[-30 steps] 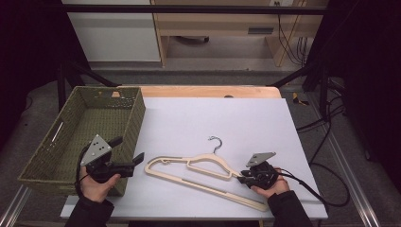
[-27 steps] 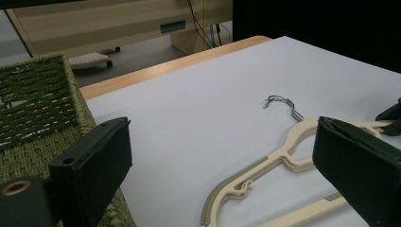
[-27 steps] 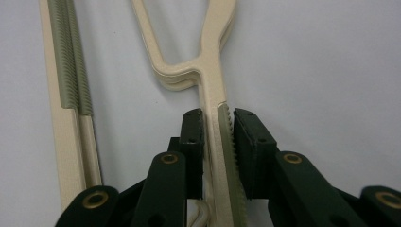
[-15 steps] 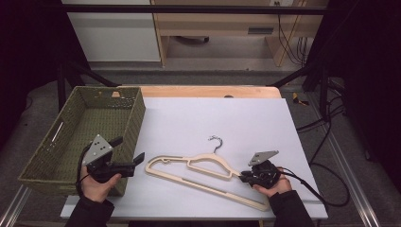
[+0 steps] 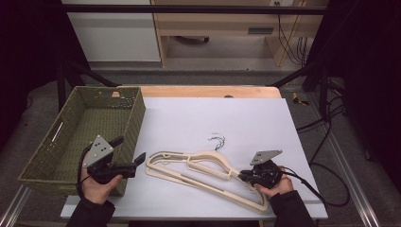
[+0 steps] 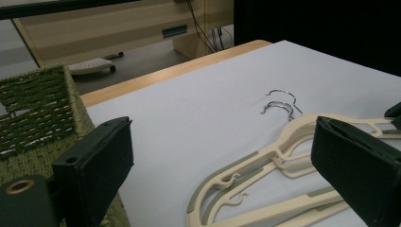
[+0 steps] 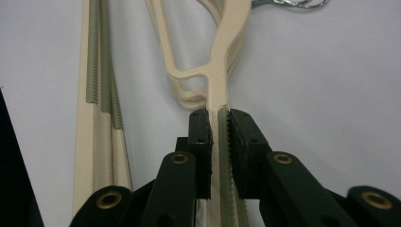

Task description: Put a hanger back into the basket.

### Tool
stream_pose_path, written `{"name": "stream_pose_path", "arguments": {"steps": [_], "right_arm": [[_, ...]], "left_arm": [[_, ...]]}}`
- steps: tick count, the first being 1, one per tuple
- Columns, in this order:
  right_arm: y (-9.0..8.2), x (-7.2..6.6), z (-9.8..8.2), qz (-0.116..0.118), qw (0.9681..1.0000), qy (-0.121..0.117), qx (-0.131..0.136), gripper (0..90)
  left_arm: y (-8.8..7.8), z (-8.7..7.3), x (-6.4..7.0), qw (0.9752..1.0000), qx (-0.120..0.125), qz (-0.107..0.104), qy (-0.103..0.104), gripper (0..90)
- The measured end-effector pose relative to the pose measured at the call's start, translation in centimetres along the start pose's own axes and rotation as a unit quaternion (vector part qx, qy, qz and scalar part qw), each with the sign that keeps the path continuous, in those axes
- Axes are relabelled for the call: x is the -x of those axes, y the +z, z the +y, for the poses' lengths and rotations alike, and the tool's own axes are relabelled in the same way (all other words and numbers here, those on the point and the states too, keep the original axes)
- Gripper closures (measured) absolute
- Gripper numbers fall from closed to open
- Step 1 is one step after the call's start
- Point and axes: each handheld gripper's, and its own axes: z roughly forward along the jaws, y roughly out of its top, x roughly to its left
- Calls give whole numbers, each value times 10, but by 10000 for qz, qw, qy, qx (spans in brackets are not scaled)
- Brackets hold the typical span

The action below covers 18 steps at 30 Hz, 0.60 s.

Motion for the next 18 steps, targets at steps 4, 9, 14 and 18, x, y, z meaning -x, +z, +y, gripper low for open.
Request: {"name": "stream_pose_path", "arguments": {"steps": [4,9,14,18], "right_arm": [[-5,-4,4,-71,9999,-27,82,798],[-9,-7,6,-147,9998,-18,132,798],[-15,-9,8,-238,9995,-72,192,798],[-16,-11,9,-255,9994,-86,216,798]], "left_arm": [[6,6,14,9998,-45,-180,-83,75],[34,15,36,9984,-339,-457,-36,81],[71,23,51,9954,-587,-750,-62,99],[106,23,61,9916,-899,-929,-16,131]]}}
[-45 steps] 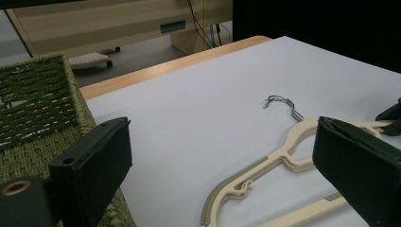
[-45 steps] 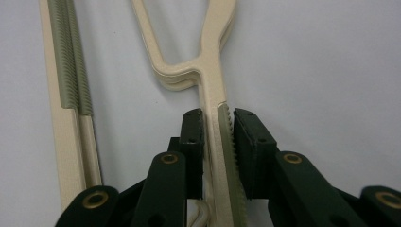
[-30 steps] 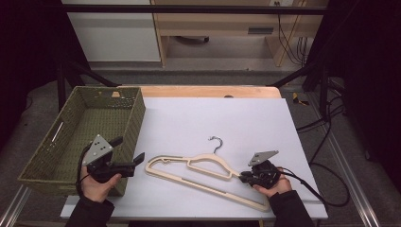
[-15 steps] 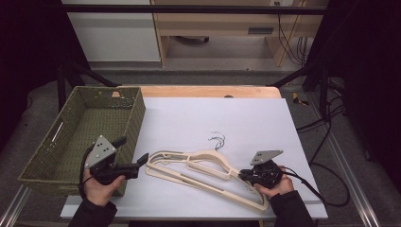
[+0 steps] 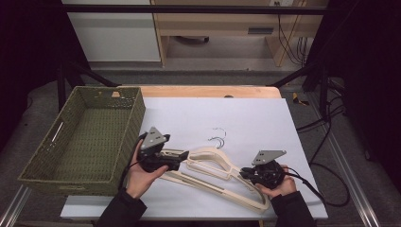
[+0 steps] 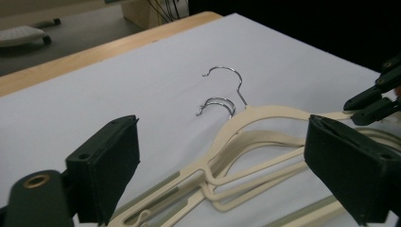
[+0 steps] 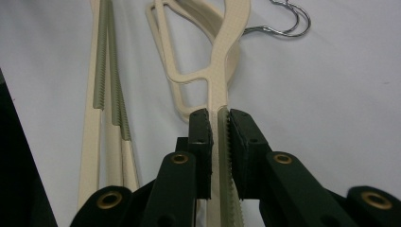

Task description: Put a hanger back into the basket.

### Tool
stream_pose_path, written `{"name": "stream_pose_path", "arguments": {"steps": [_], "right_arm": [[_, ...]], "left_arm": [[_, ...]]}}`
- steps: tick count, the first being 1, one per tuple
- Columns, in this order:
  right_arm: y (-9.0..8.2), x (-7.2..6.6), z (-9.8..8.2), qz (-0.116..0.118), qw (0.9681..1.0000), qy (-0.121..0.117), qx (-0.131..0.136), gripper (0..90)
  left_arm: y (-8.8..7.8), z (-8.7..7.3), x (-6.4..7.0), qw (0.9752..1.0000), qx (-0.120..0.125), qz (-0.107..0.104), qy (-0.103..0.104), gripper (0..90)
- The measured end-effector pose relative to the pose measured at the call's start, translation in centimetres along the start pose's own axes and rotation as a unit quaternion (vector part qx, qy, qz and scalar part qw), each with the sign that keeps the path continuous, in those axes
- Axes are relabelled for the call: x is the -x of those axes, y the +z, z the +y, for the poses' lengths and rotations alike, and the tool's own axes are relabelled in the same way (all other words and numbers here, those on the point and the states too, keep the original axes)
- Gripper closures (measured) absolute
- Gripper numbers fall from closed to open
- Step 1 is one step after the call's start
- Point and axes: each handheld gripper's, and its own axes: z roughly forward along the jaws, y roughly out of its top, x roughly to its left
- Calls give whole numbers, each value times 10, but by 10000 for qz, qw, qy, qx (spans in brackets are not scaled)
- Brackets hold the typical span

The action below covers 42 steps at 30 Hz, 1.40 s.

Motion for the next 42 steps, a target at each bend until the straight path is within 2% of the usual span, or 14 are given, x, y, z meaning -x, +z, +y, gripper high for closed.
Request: {"name": "stream_pose_path", "arguments": {"steps": [4,9,13,16,18,24,25,29,30,33,34,37,39,42], "right_arm": [[-1,-1,1,-20,10000,-17,15,798],[-3,-1,1,-17,10000,-66,40,798],[-3,-2,1,-15,10000,-76,42,798],[-3,-3,2,-25,10000,-81,42,799],[-3,-3,2,-8,9999,-115,40,799],[-3,-5,3,14,9998,-173,58,799],[-3,-5,3,11,9998,-182,55,799],[-3,-5,3,49,9998,-213,16,797],[-3,-5,3,73,9997,-221,-14,795],[-1,-4,2,45,9996,-254,-147,788],[0,-4,1,43,9994,-262,-205,784],[6,-3,-2,95,9994,-189,-266,769],[6,-2,-2,101,9994,-127,-299,736],[7,-2,0,187,9997,-97,-88,573]], "left_arm": [[35,-1,-2,9986,-476,-165,135,167],[70,-7,-8,9944,-978,-275,282,225],[88,-13,-13,9896,-1328,-347,427,277],[97,-16,-14,9864,-1493,-451,520,330],[101,-18,-12,9850,-1551,-407,633,369],[107,-20,-10,9823,-1614,-494,809,596],[106,-19,-9,9812,-1617,-516,918,644],[101,-19,-1,9772,-1631,-381,1304,689],[100,-19,2,9775,-1591,-343,1341,696],[93,-18,8,9733,-1572,-299,1645,717],[91,-18,10,9710,-1571,-261,1786,723],[85,-20,18,9662,-1606,-202,2008,747],[82,-22,20,9665,-1576,-232,2010,754],[77,-24,22,9660,-1533,-210,2072,756]]}}
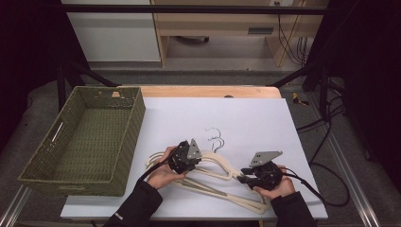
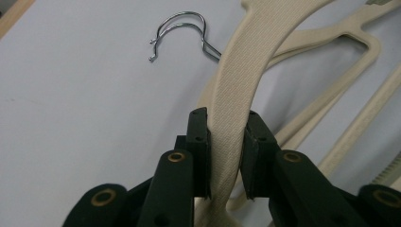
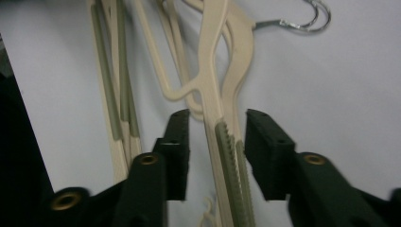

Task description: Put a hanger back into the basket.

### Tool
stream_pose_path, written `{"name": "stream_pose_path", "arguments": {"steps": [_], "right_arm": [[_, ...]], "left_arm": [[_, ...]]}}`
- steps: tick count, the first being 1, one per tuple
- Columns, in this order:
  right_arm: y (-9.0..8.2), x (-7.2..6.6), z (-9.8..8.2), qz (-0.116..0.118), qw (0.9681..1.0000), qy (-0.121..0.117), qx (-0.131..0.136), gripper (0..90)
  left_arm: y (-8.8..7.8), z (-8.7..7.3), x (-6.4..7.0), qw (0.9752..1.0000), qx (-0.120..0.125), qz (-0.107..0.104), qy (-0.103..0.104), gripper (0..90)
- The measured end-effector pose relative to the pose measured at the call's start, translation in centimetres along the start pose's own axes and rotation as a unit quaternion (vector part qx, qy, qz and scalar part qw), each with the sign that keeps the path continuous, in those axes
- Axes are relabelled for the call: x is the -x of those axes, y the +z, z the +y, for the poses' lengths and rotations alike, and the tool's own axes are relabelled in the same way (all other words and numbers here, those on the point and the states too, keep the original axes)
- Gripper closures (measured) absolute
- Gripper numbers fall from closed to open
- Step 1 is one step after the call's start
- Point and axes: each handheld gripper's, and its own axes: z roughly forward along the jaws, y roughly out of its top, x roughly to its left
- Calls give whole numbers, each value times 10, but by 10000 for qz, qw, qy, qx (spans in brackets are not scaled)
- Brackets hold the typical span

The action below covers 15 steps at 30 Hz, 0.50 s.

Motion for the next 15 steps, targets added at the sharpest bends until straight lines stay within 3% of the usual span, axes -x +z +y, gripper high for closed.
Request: {"name": "stream_pose_path", "arguments": {"steps": [2,5,8,11,15], "right_arm": [[1,0,5,-19,9997,83,211,448],[3,-1,17,92,9983,190,543,356],[11,-5,32,277,9969,195,715,379],[23,-6,45,367,9969,192,673,462],[38,-6,52,408,9983,218,348,647]], "left_arm": [[-4,-1,2,10000,16,60,43,757],[-8,0,5,9999,80,102,16,757],[-11,1,10,9999,91,136,-6,757],[-14,0,15,9998,119,144,-22,757],[-18,-1,17,9998,175,31,-5,755]]}}
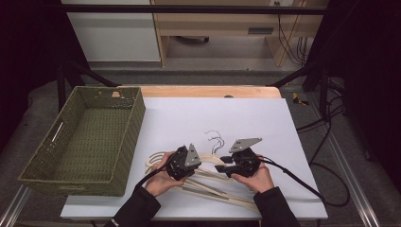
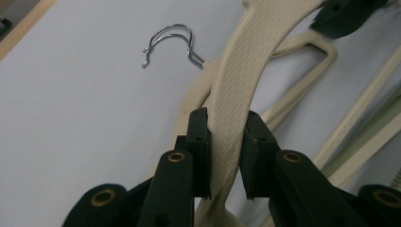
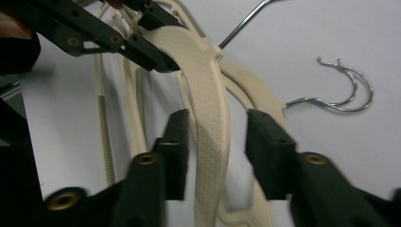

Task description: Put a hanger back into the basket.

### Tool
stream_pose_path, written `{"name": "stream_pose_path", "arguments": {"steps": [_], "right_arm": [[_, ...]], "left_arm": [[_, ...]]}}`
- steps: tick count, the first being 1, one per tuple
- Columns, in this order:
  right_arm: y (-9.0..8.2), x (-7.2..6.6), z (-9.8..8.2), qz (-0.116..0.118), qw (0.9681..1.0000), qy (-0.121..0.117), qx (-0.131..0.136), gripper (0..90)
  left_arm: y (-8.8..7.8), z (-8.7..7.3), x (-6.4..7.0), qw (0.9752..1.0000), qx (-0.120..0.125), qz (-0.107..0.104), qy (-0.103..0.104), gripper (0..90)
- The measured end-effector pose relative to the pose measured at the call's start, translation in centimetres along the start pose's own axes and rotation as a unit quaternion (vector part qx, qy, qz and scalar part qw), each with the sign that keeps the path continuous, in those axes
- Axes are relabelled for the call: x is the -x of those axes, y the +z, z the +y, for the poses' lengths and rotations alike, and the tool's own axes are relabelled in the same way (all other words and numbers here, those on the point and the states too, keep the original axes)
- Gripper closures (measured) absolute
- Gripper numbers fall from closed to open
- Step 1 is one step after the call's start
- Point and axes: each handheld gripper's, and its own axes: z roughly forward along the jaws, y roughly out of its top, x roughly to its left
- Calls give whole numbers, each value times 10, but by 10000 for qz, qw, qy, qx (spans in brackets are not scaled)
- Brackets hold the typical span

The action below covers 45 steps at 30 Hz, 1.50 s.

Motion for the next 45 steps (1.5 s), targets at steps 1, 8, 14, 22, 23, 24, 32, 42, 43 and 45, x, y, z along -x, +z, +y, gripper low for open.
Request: {"name": "stream_pose_path", "arguments": {"steps": [1,8,14,22,23,24,32,42,43,45], "right_arm": [[3,1,0,87,10000,34,-30,656],[-3,-3,0,493,9987,-63,-116,783],[-18,-11,3,847,9964,-76,58,820],[-37,-32,13,1148,9925,-348,247,862],[-39,-34,13,1216,9914,-388,289,862],[-40,-36,14,1285,9902,-422,350,862],[-43,-48,19,1436,9865,-705,358,862],[-37,-50,18,1319,9875,-826,236,835],[-38,-49,18,1238,9884,-843,243,820],[-39,-49,18,1077,9902,-845,285,789]], "left_arm": [[-1,0,1,10000,8,-36,-14,755],[-18,-3,0,9981,288,-449,-316,665],[-54,-9,-3,9916,839,-556,-807,366],[-77,-14,-6,9833,1176,-893,-1062,257],[-78,-13,-6,9834,1164,-944,-1027,260],[-78,-13,-5,9832,1152,-1014,-988,270],[-71,-8,5,9846,959,-1291,-684,495],[-73,-8,8,9850,858,-1388,-560,736],[-74,-8,9,9843,884,-1416,-565,752],[-76,-7,10,9831,924,-1478,-567,781]]}}
